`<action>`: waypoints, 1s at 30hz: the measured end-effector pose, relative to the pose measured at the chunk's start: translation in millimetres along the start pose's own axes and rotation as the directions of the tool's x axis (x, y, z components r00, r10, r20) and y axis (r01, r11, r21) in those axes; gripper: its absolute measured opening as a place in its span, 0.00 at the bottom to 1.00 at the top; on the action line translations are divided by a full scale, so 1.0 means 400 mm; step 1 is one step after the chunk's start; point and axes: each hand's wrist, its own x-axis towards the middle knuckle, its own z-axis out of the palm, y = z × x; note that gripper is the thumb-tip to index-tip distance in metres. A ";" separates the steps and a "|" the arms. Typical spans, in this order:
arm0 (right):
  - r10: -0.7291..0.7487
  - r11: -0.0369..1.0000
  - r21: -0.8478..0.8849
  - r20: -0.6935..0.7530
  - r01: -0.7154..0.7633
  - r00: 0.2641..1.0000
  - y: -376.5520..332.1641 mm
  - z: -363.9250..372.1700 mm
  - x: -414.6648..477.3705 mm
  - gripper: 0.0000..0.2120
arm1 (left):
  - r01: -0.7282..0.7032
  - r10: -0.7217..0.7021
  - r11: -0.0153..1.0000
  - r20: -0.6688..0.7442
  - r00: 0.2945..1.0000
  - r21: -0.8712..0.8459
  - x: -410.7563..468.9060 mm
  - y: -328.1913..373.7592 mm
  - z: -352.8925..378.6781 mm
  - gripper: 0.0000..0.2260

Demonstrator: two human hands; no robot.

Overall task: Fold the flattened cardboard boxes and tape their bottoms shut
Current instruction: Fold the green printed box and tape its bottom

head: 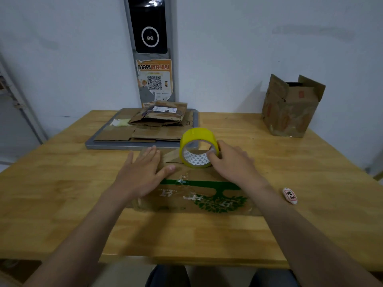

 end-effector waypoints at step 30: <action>-0.012 0.974 0.220 -0.164 0.048 0.986 0.034 -0.001 -0.010 0.08 | -0.042 0.044 0.999 0.094 0.995 -0.024 0.014 0.023 -0.003 0.55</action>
